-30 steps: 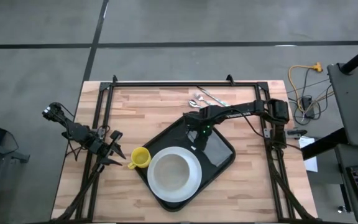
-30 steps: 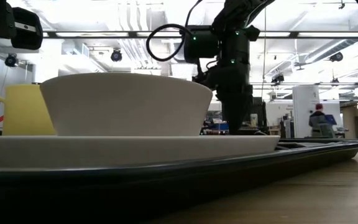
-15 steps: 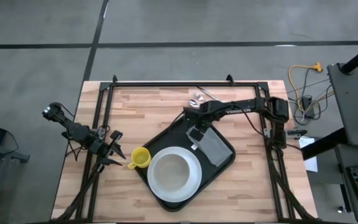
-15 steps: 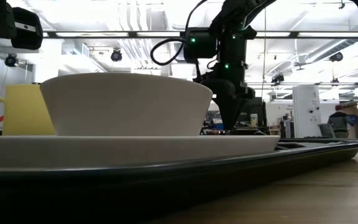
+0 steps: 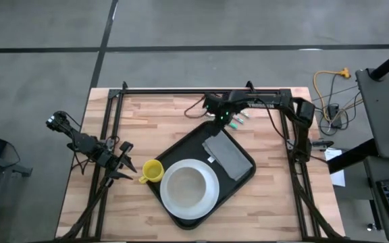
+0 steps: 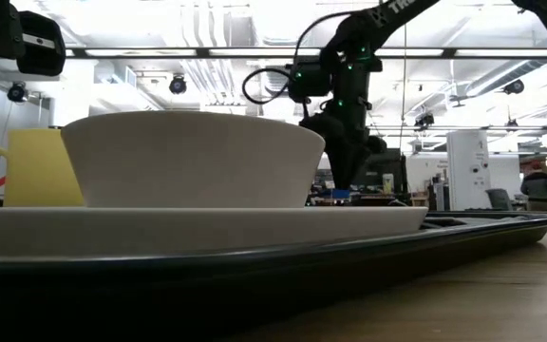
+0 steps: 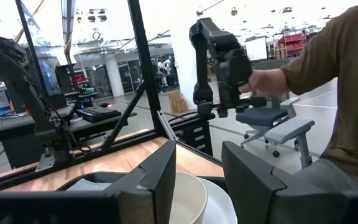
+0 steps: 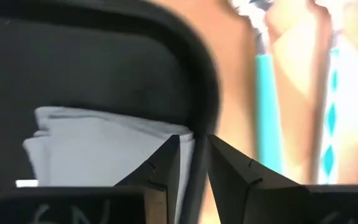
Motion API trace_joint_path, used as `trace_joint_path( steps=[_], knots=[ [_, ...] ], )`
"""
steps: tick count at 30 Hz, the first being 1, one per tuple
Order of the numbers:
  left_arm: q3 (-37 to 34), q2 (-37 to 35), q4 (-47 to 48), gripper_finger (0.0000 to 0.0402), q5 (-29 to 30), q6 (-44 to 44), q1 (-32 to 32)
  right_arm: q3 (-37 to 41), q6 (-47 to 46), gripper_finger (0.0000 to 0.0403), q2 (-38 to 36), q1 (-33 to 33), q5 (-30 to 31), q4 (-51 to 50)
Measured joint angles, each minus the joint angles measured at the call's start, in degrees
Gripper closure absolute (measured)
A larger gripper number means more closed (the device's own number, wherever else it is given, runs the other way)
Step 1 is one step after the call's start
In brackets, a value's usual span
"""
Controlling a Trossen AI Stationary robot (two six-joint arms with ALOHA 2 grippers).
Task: Set up tray
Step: Put the blue fork on the gray napkin on the black tray
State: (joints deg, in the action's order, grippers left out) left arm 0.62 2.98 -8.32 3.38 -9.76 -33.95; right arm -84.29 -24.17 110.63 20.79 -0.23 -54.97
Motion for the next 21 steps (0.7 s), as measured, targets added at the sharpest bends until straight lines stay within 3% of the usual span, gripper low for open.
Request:
trace_joint_path(
  steps=[8,21],
  knots=[
    [0.00,0.00,0.00,0.0285,0.00,0.01,0.01,-0.49,8.70,0.0335,0.00,8.41,-7.31,-0.42],
    [0.00,0.00,-0.02,0.0285,0.00,0.00,0.01,-0.09,18.75,0.0335,0.00,14.95,-7.24,0.36]
  ],
)
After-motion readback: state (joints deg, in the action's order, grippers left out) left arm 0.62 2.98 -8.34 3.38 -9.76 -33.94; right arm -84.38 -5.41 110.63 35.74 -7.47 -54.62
